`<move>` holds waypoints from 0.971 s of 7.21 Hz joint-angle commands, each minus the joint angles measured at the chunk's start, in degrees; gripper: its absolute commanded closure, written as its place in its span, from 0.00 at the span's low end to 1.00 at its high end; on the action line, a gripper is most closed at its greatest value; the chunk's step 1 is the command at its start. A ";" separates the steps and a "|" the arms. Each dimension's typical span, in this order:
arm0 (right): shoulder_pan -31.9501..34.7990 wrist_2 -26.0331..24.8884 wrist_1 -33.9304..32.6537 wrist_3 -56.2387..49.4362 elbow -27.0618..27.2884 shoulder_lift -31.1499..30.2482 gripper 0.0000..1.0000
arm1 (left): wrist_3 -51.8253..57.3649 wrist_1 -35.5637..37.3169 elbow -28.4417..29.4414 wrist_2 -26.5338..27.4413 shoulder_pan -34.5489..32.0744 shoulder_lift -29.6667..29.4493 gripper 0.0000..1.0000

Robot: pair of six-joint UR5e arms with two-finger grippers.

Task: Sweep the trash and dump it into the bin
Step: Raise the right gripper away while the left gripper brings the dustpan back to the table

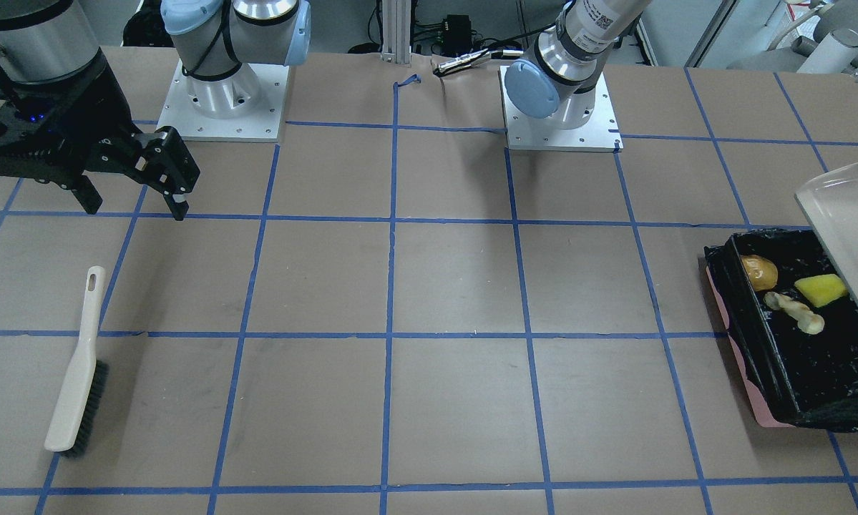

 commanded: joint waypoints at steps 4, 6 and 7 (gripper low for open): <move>0.35 -0.10 -2.48 -9.63 3.03 -1.06 0.00 | -5.52 -3.47 -0.17 -13.61 -17.98 2.54 1.00; 0.35 -0.01 -2.57 -9.64 3.11 -1.76 0.00 | -8.23 -2.33 -0.87 -17.37 -26.80 -0.01 1.00; 0.44 0.08 -2.40 -9.46 3.11 -1.76 0.00 | -8.59 -0.85 -1.22 -21.48 -28.75 -2.28 1.00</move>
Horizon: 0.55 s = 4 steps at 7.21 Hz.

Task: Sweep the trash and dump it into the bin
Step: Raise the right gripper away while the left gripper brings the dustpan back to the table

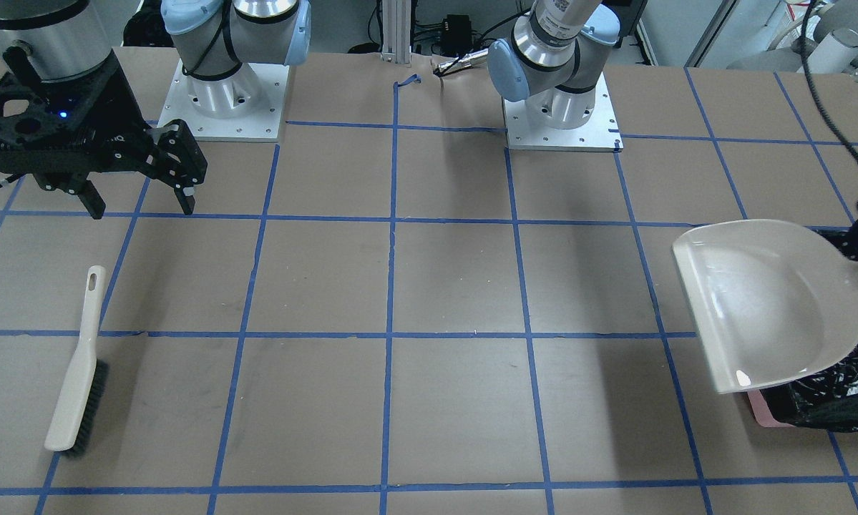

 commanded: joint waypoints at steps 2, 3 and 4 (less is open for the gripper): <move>0.06 0.58 -0.05 0.20 0.04 -0.09 0.00 | -3.71 8.17 -1.86 -5.69 -7.95 -7.50 1.00; 0.15 0.93 -0.05 0.29 0.04 0.00 0.00 | -8.17 8.29 -1.87 -5.86 -8.49 -9.87 1.00; 0.15 1.02 -0.05 0.29 0.04 0.00 0.00 | -9.52 8.38 -1.87 -5.78 -9.19 -11.81 1.00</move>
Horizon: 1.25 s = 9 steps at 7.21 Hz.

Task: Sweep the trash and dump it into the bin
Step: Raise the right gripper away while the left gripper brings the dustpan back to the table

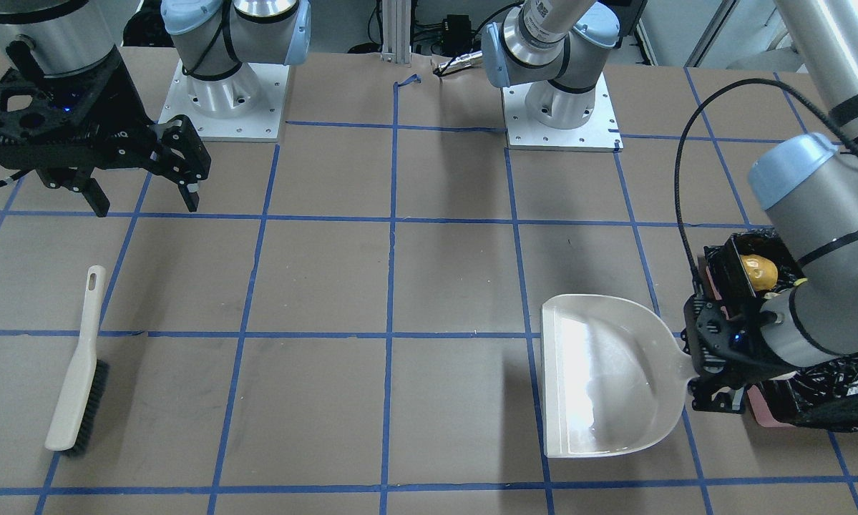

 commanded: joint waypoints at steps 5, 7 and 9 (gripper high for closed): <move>0.03 0.12 0.07 0.13 0.00 -0.07 0.00 | -6.15 5.78 0.25 0.76 -4.43 -7.62 1.00; 0.03 0.12 0.07 0.13 0.00 -0.07 0.00 | -4.83 7.54 0.25 0.76 -4.43 -8.24 1.00; 0.03 0.12 0.16 0.13 0.00 -0.07 0.00 | -4.83 7.63 0.07 0.59 -4.43 -9.29 0.98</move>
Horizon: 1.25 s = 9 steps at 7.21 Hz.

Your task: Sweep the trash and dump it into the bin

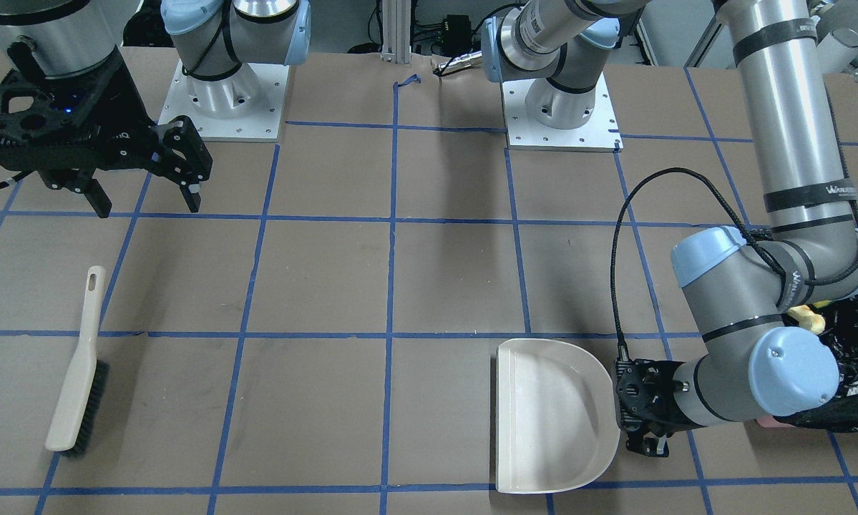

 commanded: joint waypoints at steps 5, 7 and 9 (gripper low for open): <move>0.00 0.00 0.33 0.00 0.00 0.00 0.00 | -2.09 0.01 -1.00 -0.49 -0.18 -0.59 0.04; 0.00 0.00 0.33 0.00 0.09 0.00 0.00 | -2.35 0.10 -1.09 0.04 -0.09 0.19 0.00; 0.00 0.00 0.33 0.00 0.00 0.00 0.00 | -3.06 0.01 -0.83 -0.05 -0.27 1.51 0.00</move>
